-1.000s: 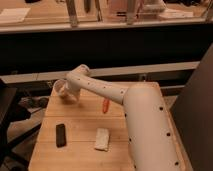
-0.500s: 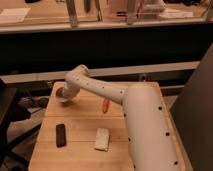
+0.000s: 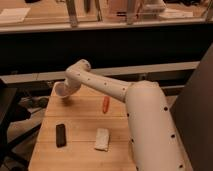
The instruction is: Pick up the ceramic cup
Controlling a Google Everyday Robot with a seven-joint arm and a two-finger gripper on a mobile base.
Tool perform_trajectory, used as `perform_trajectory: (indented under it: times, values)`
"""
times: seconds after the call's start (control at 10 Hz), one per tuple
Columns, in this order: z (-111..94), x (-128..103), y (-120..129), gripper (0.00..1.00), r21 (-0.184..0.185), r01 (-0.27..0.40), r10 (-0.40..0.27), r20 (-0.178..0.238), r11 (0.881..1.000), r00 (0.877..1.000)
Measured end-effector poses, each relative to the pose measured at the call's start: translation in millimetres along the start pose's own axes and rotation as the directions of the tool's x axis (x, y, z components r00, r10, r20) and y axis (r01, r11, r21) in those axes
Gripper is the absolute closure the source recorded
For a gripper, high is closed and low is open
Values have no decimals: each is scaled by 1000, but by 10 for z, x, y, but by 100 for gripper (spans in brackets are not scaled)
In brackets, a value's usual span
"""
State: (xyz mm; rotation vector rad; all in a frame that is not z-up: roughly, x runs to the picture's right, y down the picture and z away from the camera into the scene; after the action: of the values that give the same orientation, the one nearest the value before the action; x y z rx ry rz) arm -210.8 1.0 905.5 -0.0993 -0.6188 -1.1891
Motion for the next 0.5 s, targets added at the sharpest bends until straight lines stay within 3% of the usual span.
perform_trajectory:
  times: [0.5]
  values:
    - [-270,149,22,99,-9,5,-5,-10,1000,1000]
